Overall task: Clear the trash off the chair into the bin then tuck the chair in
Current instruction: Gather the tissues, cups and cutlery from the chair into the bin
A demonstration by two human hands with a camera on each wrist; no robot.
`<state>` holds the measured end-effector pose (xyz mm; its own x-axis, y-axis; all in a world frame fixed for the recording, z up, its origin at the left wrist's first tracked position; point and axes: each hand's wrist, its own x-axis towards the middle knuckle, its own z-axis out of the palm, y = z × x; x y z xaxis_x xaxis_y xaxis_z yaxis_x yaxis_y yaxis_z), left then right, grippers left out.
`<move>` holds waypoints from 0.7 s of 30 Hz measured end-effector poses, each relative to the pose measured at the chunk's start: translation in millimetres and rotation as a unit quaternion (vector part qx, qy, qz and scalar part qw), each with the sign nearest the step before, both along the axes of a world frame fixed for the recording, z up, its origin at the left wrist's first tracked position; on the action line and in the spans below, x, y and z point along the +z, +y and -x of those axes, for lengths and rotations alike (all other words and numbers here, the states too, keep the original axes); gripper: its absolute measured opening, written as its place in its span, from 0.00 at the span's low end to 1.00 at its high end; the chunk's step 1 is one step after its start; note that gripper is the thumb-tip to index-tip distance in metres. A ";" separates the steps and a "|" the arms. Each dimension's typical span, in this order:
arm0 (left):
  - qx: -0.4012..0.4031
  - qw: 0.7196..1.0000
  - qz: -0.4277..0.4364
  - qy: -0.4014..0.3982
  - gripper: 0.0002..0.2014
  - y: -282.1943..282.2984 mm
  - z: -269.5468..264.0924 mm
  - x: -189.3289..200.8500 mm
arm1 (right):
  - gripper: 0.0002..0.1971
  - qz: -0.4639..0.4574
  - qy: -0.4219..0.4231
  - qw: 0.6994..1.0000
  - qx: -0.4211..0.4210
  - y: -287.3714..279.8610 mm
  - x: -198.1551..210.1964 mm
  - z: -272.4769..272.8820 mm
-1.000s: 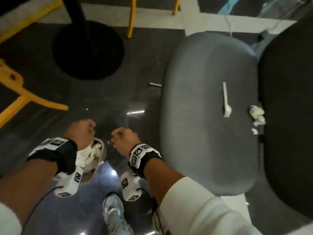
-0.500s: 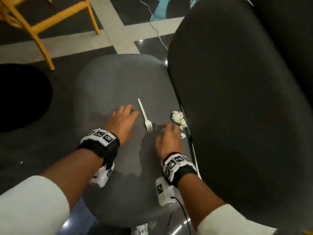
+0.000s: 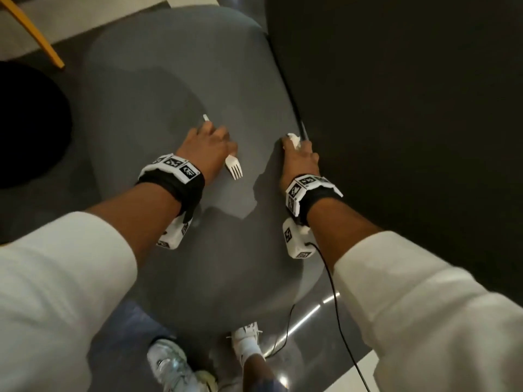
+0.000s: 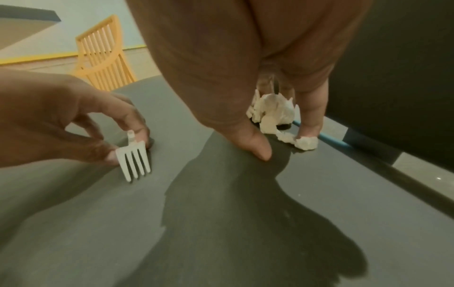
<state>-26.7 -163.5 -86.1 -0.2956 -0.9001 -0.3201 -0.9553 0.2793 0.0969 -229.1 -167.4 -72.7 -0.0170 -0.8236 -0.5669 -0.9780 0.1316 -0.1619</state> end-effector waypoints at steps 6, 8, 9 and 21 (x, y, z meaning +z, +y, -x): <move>0.011 1.000 0.023 -0.014 0.10 5.6 -4.2 1.9 | 0.25 0.032 0.008 0.999 -0.027 13.3 -14.7 5.2; 0.043 0.998 0.026 0.030 0.10 14.6 -6.3 6.3 | 0.23 0.032 0.014 0.999 -0.037 19.1 -17.8 4.4; 0.063 0.996 0.015 0.061 0.12 20.2 -8.0 9.8 | 0.22 0.032 0.009 0.998 -0.051 20.6 -17.0 2.8; 0.375 0.897 -0.033 0.231 0.14 140.5 -119.9 40.0 | 0.16 0.043 -0.316 0.946 -0.056 114.8 21.9 -182.0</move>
